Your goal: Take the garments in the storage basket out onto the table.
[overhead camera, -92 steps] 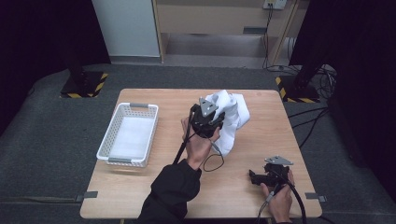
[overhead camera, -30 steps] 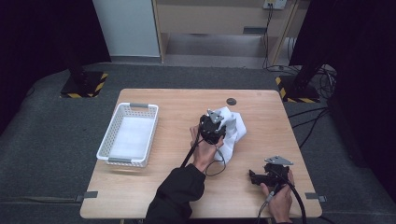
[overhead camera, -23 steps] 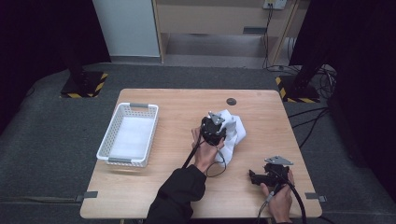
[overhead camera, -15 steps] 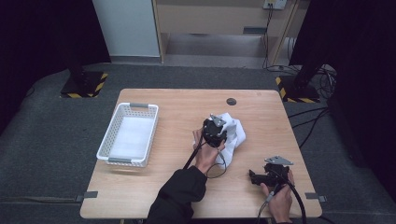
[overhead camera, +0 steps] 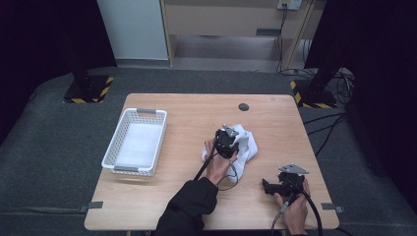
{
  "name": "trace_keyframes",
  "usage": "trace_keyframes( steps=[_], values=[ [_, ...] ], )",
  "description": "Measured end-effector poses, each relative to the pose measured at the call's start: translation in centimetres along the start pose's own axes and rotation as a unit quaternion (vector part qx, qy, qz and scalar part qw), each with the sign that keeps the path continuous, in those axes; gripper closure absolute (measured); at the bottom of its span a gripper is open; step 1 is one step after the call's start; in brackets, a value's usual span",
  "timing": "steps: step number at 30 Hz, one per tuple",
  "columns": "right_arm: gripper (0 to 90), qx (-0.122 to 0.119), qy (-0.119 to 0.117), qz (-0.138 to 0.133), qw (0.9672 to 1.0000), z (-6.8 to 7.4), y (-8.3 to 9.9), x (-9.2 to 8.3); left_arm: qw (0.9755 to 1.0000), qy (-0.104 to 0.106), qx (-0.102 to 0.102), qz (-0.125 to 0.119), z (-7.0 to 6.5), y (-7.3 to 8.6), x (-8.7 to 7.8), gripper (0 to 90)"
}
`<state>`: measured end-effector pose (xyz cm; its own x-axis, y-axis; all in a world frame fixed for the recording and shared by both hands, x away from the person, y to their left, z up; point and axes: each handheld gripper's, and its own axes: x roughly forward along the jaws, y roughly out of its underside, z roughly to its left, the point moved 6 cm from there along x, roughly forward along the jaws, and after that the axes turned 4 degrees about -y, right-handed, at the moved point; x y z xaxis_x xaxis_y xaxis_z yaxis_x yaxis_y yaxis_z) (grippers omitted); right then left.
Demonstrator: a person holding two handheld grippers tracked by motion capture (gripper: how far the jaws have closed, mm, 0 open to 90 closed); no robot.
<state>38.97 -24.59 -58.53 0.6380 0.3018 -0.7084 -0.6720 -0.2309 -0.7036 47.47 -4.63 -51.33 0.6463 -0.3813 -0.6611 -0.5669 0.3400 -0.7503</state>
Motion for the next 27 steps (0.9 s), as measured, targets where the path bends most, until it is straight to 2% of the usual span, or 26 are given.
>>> trace_keyframes(
  steps=[8,15,20,23,27],
  values=[
    [0.8,-0.002,0.000,0.000,1.0000,0.0,0.0,0.0,1.0000,0.001,0.000,0.010,0.0,0.8,0.5,66.6],
    [0.7,0.000,0.000,0.000,1.0000,0.0,0.0,0.0,0.9999,-0.005,-0.006,0.015,0.4,0.8,0.4,54.1],
    [0.7,0.000,0.000,0.000,1.0000,0.0,0.0,0.0,0.9993,0.000,-0.017,0.032,0.7,1.1,0.3,41.0],
    [0.7,0.000,0.000,0.000,1.0000,0.0,0.0,0.0,0.9976,0.023,-0.031,0.057,0.7,1.5,0.3,29.4],
    [0.7,0.000,0.000,0.000,1.0000,0.0,0.0,0.0,0.9971,0.027,-0.037,0.062,1.0,1.6,0.0,18.8]
  ],
)
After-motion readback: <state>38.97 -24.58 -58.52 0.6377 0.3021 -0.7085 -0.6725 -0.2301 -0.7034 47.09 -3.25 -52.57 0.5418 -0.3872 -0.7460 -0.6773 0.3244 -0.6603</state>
